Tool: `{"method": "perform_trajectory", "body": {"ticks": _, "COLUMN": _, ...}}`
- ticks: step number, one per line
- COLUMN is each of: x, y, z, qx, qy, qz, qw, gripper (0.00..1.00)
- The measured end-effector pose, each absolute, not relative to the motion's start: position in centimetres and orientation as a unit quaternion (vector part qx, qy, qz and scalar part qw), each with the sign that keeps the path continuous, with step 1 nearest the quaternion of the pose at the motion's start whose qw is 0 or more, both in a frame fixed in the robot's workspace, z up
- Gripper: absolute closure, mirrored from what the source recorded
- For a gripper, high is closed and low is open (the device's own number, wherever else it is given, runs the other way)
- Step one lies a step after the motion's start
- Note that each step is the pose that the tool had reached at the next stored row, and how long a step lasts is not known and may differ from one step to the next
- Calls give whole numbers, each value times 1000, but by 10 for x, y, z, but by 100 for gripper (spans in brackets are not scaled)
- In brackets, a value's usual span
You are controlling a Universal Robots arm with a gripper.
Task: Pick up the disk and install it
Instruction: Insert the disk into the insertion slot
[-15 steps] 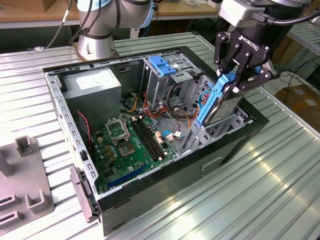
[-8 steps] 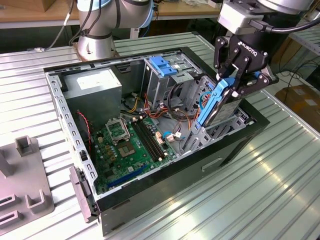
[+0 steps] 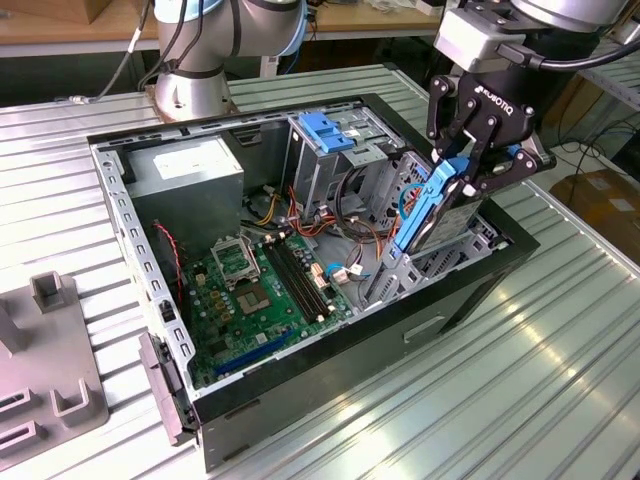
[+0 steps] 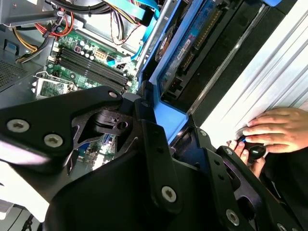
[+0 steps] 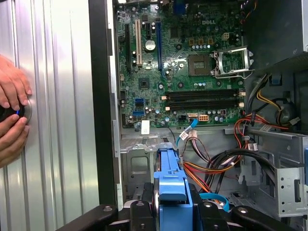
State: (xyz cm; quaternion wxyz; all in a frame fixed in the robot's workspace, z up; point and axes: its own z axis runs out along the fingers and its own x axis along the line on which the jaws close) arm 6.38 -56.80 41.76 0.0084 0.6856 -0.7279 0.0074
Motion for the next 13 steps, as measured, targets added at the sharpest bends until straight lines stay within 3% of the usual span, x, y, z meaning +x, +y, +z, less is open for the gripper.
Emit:
{"method": "perform_trajectory", "body": {"ticks": 6, "x": 64, "y": -568, "z": 418, "qx": 686, "qy": -728, "qz": 8, "qw": 9, "gripper": 63}}
{"method": "perform_trajectory", "body": {"ticks": 8, "x": 64, "y": -568, "z": 417, "qx": 686, "qy": -728, "qz": 7, "qw": 8, "gripper": 62}}
{"method": "perform_trajectory", "body": {"ticks": 9, "x": 64, "y": -568, "z": 417, "qx": 686, "qy": -728, "qz": 7, "qw": 8, "gripper": 56}}
{"method": "perform_trajectory", "body": {"ticks": 13, "x": 64, "y": -568, "z": 417, "qx": 686, "qy": -728, "qz": 7, "qw": 8, "gripper": 56}}
